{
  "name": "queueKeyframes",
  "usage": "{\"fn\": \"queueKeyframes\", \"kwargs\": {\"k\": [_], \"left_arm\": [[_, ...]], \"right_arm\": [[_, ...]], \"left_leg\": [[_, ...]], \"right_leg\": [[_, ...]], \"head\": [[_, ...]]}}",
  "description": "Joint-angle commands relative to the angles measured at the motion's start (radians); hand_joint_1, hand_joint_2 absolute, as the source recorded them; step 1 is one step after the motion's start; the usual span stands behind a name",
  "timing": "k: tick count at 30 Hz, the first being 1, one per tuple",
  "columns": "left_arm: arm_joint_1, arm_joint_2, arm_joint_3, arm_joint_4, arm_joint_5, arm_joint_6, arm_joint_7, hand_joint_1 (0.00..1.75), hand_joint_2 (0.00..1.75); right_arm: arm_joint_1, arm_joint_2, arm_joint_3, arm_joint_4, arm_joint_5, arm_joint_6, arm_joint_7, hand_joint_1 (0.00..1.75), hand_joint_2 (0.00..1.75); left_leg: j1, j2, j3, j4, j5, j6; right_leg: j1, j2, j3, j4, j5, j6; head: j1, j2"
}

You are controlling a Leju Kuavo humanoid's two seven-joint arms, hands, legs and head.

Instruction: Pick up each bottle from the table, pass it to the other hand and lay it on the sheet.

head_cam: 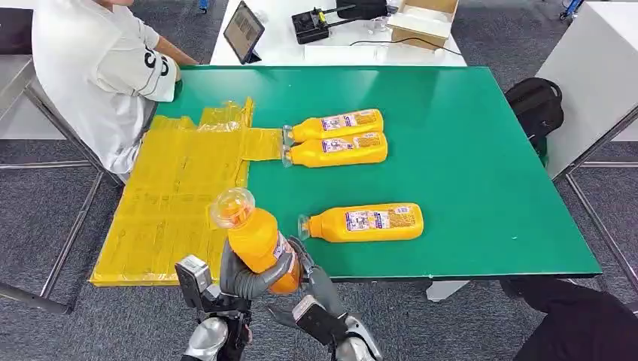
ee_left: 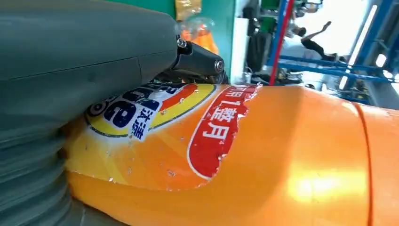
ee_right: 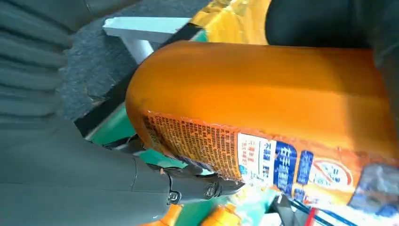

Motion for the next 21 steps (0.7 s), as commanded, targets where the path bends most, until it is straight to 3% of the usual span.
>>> {"fn": "queueKeyframes", "kwargs": {"k": [1,14,18,21], "left_arm": [[-0.029,-0.032,0.011,0.023,-0.001,0.006,0.011,1.75,1.75],[-0.067,-0.018,0.135,-0.157,-0.04,0.143,0.008,1.75,1.75],[-0.15,0.045,0.127,-0.115,-0.201,0.498,0.008,1.75,1.75],[-0.239,0.088,0.16,0.013,-0.33,0.675,0.008,1.75,1.75]], "right_arm": [[0.009,-0.012,0.013,-0.088,-0.004,-0.002,-0.031,0.0,0.0],[0.031,0.017,-0.032,-0.264,-0.101,-0.085,-0.034,0.0,0.0],[0.036,-0.01,0.049,-0.409,-0.149,-0.293,-0.034,0.0,0.0],[0.035,-0.017,0.077,-0.465,-0.15,-0.356,-0.034,0.0,0.0]], "left_leg": [[0.0,-0.001,0.002,0.0,-0.001,0.001],[0.0,0.0,0.001,0.001,-0.001,0.001],[0.0,0.0,0.003,0.001,-0.002,0.001],[0.0,-0.001,0.003,0.0,-0.001,0.001]], "right_leg": [[0.001,-0.002,0.003,0.0,-0.001,-0.002],[0.001,-0.001,0.001,0.002,-0.002,-0.003],[0.001,-0.001,0.004,0.002,-0.002,-0.003],[0.001,-0.002,0.004,0.002,-0.002,-0.003]], "head": [[0.0,0.0],[0.0,0.0],[0.0,0.0],[0.0,0.0]]}}
